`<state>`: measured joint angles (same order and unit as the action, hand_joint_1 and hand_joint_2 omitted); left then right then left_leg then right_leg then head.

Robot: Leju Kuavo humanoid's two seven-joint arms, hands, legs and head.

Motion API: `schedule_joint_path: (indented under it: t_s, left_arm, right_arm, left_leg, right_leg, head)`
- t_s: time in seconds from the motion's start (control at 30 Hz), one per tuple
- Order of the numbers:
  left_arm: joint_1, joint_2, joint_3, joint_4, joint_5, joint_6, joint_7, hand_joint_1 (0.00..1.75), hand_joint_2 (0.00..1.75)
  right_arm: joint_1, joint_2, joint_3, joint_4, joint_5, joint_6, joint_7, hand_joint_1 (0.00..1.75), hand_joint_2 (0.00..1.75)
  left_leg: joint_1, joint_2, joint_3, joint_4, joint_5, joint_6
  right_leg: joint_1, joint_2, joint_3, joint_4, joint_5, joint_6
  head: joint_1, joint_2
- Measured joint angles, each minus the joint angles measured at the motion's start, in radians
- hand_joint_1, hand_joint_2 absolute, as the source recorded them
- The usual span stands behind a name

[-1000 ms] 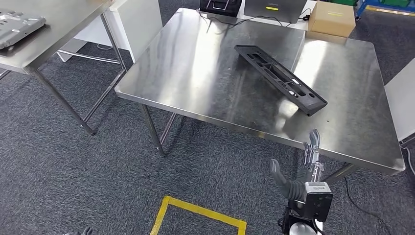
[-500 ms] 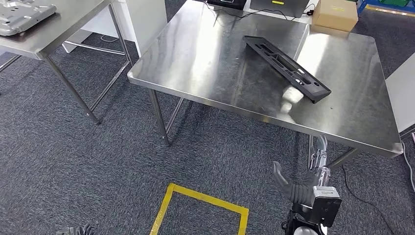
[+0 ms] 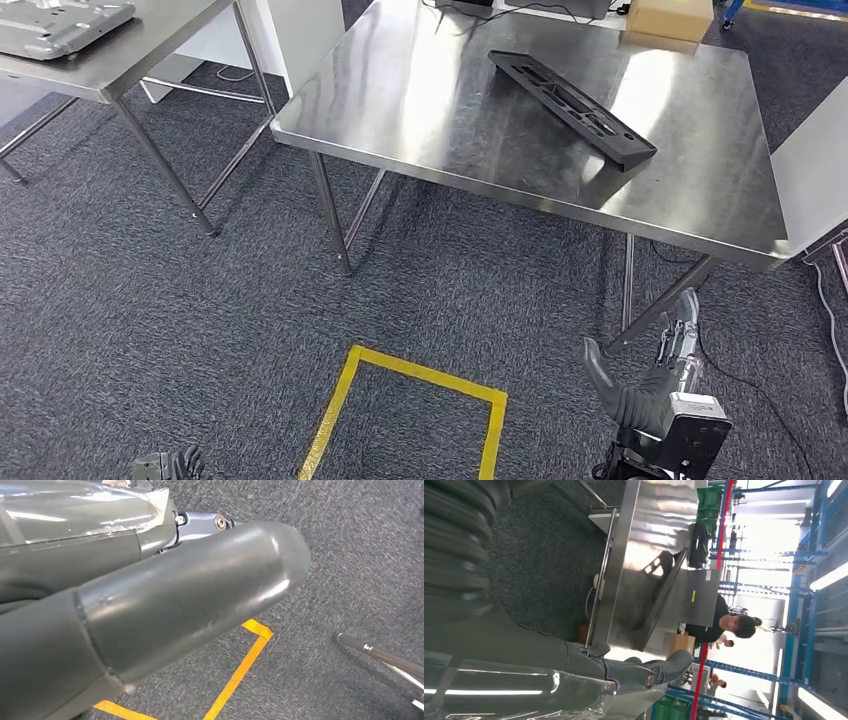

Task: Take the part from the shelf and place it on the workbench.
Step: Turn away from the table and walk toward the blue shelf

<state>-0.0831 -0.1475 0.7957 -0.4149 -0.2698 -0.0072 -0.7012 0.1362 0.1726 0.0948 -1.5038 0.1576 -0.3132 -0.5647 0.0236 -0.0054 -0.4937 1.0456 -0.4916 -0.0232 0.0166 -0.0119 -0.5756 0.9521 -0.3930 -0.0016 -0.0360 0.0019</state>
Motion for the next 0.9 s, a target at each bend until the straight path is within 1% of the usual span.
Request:
schedule_joint_path:
  t_s: [0.03, 0.07, 0.1, 0.13, 0.17, 0.2, 0.23, 0.27, 0.3, 0.33, 0.37, 0.4, 0.43, 0.47, 0.5, 0.53, 0.57, 0.6, 0.63, 0.67, 0.7, 0.73, 0.77, 0.8, 0.83, 0.87, 0.9]
  left_arm:
    - [-0.002, 0.0, -0.002, 0.001, 0.0, 0.0, 0.0, 0.0, 0.0]
    - [-0.003, 0.0, -0.003, 0.002, -0.001, 0.0, 0.0, 0.0, 0.0]
    - [-0.004, -0.002, -0.005, 0.003, -0.002, 0.0, 0.0, 0.0, 0.0]
    - [-0.004, -0.002, -0.006, 0.004, -0.003, 0.001, 0.0, 0.0, 0.0]
    - [-0.004, -0.002, -0.008, 0.005, -0.004, 0.003, 0.0, 0.0, 0.0]
    - [-0.004, -0.002, -0.011, 0.006, -0.006, 0.004, 0.001, 0.0, 0.0]
    - [-0.004, -0.001, -0.013, 0.007, -0.008, 0.007, 0.001, 0.0, 0.0]
    - [-0.004, 0.0, -0.014, 0.007, -0.01, 0.008, 0.001, 0.0, 0.0]
    - [-0.005, 0.0, -0.016, 0.007, -0.012, 0.01, 0.001, 0.0, 0.0]
    - [-0.005, 0.001, -0.018, 0.008, -0.015, 0.012, 0.001, 0.0, 0.0]
    - [-0.005, 0.001, -0.02, 0.009, -0.016, 0.014, 0.001, 0.0, 0.0]
    - [-0.005, 0.001, -0.023, 0.01, -0.018, 0.016, 0.001, 0.0, 0.0]
    - [-0.007, 0.0, -0.025, 0.011, -0.019, 0.018, 0.001, 0.0, 0.0]
    - [-0.009, -0.001, -0.028, 0.013, -0.019, 0.019, 0.001, 0.0, 0.0]
    - [-0.012, -0.003, -0.032, 0.015, -0.02, 0.02, 0.001, 0.0, 0.0]
    - [-0.016, -0.004, -0.037, 0.017, -0.021, 0.02, 0.0, 0.0, 0.0]
    - [-0.019, -0.004, -0.04, 0.02, -0.021, 0.021, 0.0, 0.0, 0.0]
    - [-0.022, -0.003, -0.043, 0.022, -0.022, 0.022, 0.0, 0.0, 0.0]
    - [-0.024, -0.002, -0.045, 0.025, -0.022, 0.023, 0.0, 0.0, 0.0]
    - [-0.025, -0.002, -0.047, 0.028, -0.023, 0.025, 0.0, 0.0, 0.0]
    - [-0.026, -0.001, -0.05, 0.031, -0.023, 0.028, 0.0, 0.0, 0.0]
    - [-0.028, 0.001, -0.054, 0.034, -0.023, 0.031, 0.0, 0.0, 0.0]
    - [-0.031, 0.002, -0.058, 0.037, -0.023, 0.033, 0.0, 0.0, 0.0]
    - [-0.034, 0.004, -0.062, 0.039, -0.023, 0.036, 0.0, 0.0, 0.0]
    - [-0.036, 0.006, -0.065, 0.041, -0.022, 0.038, 0.0, 0.0, 0.0]
    - [-0.038, 0.007, -0.068, 0.043, -0.021, 0.039, 0.0, 0.0, 0.0]
    - [-0.039, 0.008, -0.07, 0.045, -0.02, 0.039, 0.0, 0.0, 0.0]
  right_arm:
    - [-0.001, 0.0, -0.001, -0.004, 0.0, 0.0, 0.0, 0.0, 1.75]
    - [-0.001, 0.0, -0.002, -0.006, 0.0, 0.0, 0.0, 0.0, 1.75]
    - [0.001, 0.0, -0.004, -0.008, 0.0, 0.0, 0.0, 0.0, 1.75]
    - [0.002, -0.001, -0.005, -0.009, 0.0, -0.001, 0.0, 0.0, 1.75]
    - [0.005, -0.001, -0.007, -0.009, -0.001, -0.001, 0.0, 0.0, 1.75]
    - [0.007, -0.001, -0.009, -0.01, -0.001, -0.002, 0.0, 0.0, 1.75]
    - [0.008, -0.002, -0.01, -0.01, -0.001, -0.003, 0.001, 0.0, 1.75]
    - [0.009, -0.002, -0.012, -0.01, -0.001, -0.003, 0.0, 0.0, 1.75]
    - [0.01, -0.003, -0.015, -0.01, -0.002, -0.004, 0.0, 0.0, 1.75]
    - [0.011, -0.004, -0.019, -0.01, -0.003, -0.004, 0.001, 0.0, 1.75]
    - [0.012, -0.004, -0.022, -0.01, -0.005, -0.004, 0.001, 0.0, 1.75]
    - [0.012, -0.005, -0.026, -0.01, -0.007, -0.004, 0.001, 0.0, 1.75]
    - [0.012, -0.006, -0.029, -0.01, -0.008, -0.004, 0.001, 0.0, 1.75]
    - [0.011, -0.008, -0.032, -0.011, -0.009, -0.004, 0.001, 0.0, 1.75]
    - [0.01, -0.009, -0.034, -0.012, -0.011, -0.005, 0.0, 0.0, 1.75]
    - [0.008, -0.01, -0.037, -0.013, -0.013, -0.006, -0.001, 0.0, 1.75]
    - [0.007, -0.011, -0.039, -0.014, -0.016, -0.008, -0.002, 0.0, 1.31]
    - [0.008, -0.013, -0.041, -0.014, -0.018, -0.011, -0.004, 0.0, 0.87]
    - [0.01, -0.014, -0.042, -0.013, -0.021, -0.014, -0.006, 0.0, 0.44]
    - [0.012, -0.015, -0.043, -0.013, -0.022, -0.017, -0.006, 0.0, 0.0]
    - [0.015, -0.016, -0.044, -0.013, -0.023, -0.02, -0.006, 0.0, 0.0]
    - [0.016, -0.016, -0.046, -0.013, -0.024, -0.023, -0.005, 0.0, 0.0]
    - [0.018, -0.017, -0.047, -0.012, -0.025, -0.025, -0.002, 0.0, 0.0]
    - [0.019, -0.018, -0.049, -0.011, -0.026, -0.026, 0.0, 0.0, 0.0]
    - [0.02, -0.019, -0.051, -0.009, -0.027, -0.027, 0.002, 0.0, 0.0]
    - [0.02, -0.02, -0.052, -0.006, -0.028, -0.027, 0.002, 0.0, 0.0]
    - [0.02, -0.021, -0.053, -0.003, -0.029, -0.027, 0.002, 0.0, 0.0]
  left_leg:
    - [-0.002, -0.002, 0.029, -0.05, -0.016, 0.002]
    - [-0.005, -0.004, 0.035, -0.07, -0.021, 0.008]
    - [-0.006, -0.004, 0.025, -0.072, -0.02, 0.017]
    - [-0.007, -0.003, 0.011, -0.072, -0.014, 0.027]
    - [-0.007, 0.0, -0.004, -0.071, -0.005, 0.04]
    - [-0.006, 0.002, -0.02, -0.072, 0.006, 0.052]
    - [-0.007, 0.004, -0.035, -0.071, 0.018, 0.06]
    - [-0.008, 0.006, -0.05, -0.071, 0.03, 0.064]
    - [-0.01, 0.008, -0.065, -0.07, 0.043, 0.065]
    - [-0.012, 0.009, -0.081, -0.07, 0.057, 0.066]
    - [-0.014, 0.01, -0.096, -0.069, 0.07, 0.066]
    - [-0.017, 0.01, -0.11, -0.069, 0.084, 0.065]
    - [-0.019, 0.009, -0.122, -0.069, 0.096, 0.065]
    - [-0.021, 0.009, -0.131, -0.069, 0.108, 0.063]
    - [-0.022, 0.008, -0.138, -0.069, 0.119, 0.061]
    - [-0.021, 0.008, -0.142, -0.071, 0.131, 0.057]
    - [-0.02, 0.009, -0.145, -0.074, 0.143, 0.052]
    - [-0.018, 0.009, -0.147, -0.082, 0.158, 0.045]
    - [-0.017, 0.008, -0.152, -0.087, 0.165, 0.04]
    - [-0.017, 0.007, -0.159, -0.083, 0.153, 0.035]
    - [-0.018, 0.006, -0.168, -0.063, 0.117, 0.031]
    - [-0.017, 0.004, -0.182, -0.016, 0.06, 0.028]
    - [-0.016, 0.003, -0.195, 0.048, -0.001, 0.024]
    - [-0.014, 0.003, -0.206, 0.12, -0.046, 0.019]
    - [-0.012, 0.003, -0.211, 0.181, -0.062, 0.014]
    - [-0.01, 0.003, -0.205, 0.217, -0.049, 0.009]
    - [-0.007, 0.003, -0.182, 0.218, -0.019, 0.004]
  right_leg:
    - [0.003, 0.0, -0.008, 0.005, 0.008, 0.007]
    - [0.004, -0.001, -0.015, 0.008, 0.016, 0.014]
    - [0.004, -0.001, -0.024, 0.011, 0.023, 0.02]
    - [0.003, 0.001, -0.035, 0.019, 0.018, 0.024]
    - [0.0, 0.002, -0.05, 0.039, -0.003, 0.025]
    - [-0.003, 0.004, -0.066, 0.075, -0.04, 0.024]
    - [-0.005, 0.006, -0.084, 0.133, -0.089, 0.022]
    - [-0.008, 0.007, -0.098, 0.202, -0.136, 0.022]
    - [-0.01, 0.007, -0.107, 0.268, -0.166, 0.025]
    - [-0.011, 0.007, -0.104, 0.314, -0.175, 0.031]
    - [-0.01, 0.007, -0.086, 0.327, -0.165, 0.038]
    - [-0.008, 0.008, -0.049, 0.301, -0.143, 0.042]
    - [-0.003, 0.008, 0.006, 0.241, -0.123, 0.038]
    - [0.004, 0.008, 0.072, 0.154, -0.12, 0.025]
    - [0.011, 0.008, 0.133, 0.065, -0.129, 0.01]
    - [0.017, 0.009, 0.175, -0.003, -0.143, -0.004]
    - [0.021, 0.009, 0.197, -0.045, -0.155, -0.014]
    - [0.023, 0.009, 0.197, -0.062, -0.152, -0.02]
    - [0.02, 0.009, 0.188, -0.065, -0.139, -0.024]
    - [0.015, 0.009, 0.177, -0.07, -0.122, -0.03]
    - [0.011, 0.008, 0.163, -0.073, -0.104, -0.035]
    - [0.006, 0.008, 0.147, -0.072, -0.088, -0.038]
    - [0.007, 0.007, 0.129, -0.068, -0.075, -0.041]
    - [0.007, 0.005, 0.111, -0.063, -0.062, -0.041]
    - [0.006, 0.004, 0.093, -0.058, -0.048, -0.039]
    - [0.005, 0.003, 0.075, -0.052, -0.035, -0.036]
    - [0.002, 0.002, 0.056, -0.046, -0.024, -0.031]
  head:
    - [0.0, 0.0]
    - [0.0, 0.0]
    - [0.002, 0.0]
    - [0.002, 0.0]
    - [0.004, 0.0]
    - [0.006, 0.0]
    - [0.008, 0.0]
    - [0.01, 0.0]
    - [0.011, 0.0]
    - [0.011, 0.0]
    - [0.012, 0.0]
    - [0.013, 0.0]
    - [0.013, 0.0]
    - [0.012, 0.0]
    - [0.013, 0.0]
    - [0.012, 0.0]
    - [0.013, 0.0]
    - [0.015, 0.0]
    - [0.017, 0.0]
    - [0.018, 0.0]
    - [0.016, 0.0]
    - [0.014, 0.0]
    - [0.011, 0.0]
    - [0.009, 0.0]
    - [0.008, 0.0]
    - [0.007, 0.0]
    - [0.007, 0.0]
